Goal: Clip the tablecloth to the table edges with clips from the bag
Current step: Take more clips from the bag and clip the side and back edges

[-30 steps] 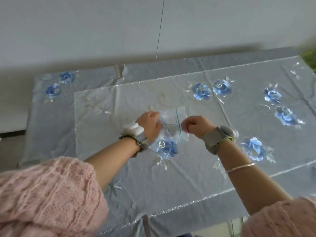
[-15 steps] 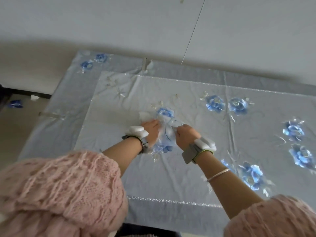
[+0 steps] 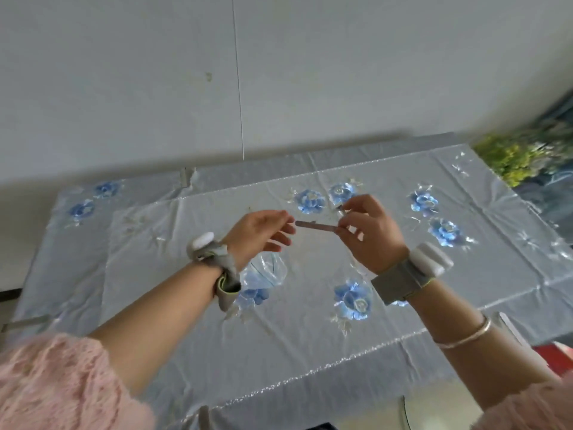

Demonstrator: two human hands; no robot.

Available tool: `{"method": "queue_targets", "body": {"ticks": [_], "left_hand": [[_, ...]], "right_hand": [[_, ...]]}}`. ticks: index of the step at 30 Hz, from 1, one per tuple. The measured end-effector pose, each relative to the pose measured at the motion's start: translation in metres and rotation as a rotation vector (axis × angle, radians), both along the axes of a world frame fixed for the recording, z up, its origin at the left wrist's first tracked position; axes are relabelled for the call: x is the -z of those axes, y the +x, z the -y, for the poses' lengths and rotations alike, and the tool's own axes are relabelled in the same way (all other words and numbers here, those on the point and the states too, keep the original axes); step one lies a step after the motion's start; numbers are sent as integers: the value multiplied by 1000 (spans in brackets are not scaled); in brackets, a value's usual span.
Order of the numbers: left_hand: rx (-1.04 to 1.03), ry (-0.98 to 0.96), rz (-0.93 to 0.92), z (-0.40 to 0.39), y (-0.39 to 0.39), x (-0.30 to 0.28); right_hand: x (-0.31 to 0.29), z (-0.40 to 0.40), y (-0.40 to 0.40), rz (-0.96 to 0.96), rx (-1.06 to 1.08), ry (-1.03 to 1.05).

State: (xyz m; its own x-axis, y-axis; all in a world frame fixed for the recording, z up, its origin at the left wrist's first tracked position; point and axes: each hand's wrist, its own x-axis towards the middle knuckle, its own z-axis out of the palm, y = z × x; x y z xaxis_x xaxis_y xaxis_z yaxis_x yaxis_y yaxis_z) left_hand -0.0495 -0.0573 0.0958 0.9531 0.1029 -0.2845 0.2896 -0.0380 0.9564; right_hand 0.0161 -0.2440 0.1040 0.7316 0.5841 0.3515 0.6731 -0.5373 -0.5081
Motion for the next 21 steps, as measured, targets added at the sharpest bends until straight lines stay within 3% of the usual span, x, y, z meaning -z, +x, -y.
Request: {"method": "queue_targets", "body": {"ticks": [2, 5, 13, 18, 21], "left_hand": [[10, -108, -9, 18, 3, -10], [-45, -93, 13, 42, 23, -20], [104, 65, 95, 107, 84, -20], [-40, 16, 104, 180, 144, -17], [-63, -90, -17, 209, 162, -10]], "right_hand": [[-4, 2, 0, 51, 12, 14], [-11, 17, 3, 71, -6, 7], [-1, 89, 64, -326, -9, 87], [1, 155, 134, -373, 81, 144], [4, 172, 157, -367, 138, 225]]}}
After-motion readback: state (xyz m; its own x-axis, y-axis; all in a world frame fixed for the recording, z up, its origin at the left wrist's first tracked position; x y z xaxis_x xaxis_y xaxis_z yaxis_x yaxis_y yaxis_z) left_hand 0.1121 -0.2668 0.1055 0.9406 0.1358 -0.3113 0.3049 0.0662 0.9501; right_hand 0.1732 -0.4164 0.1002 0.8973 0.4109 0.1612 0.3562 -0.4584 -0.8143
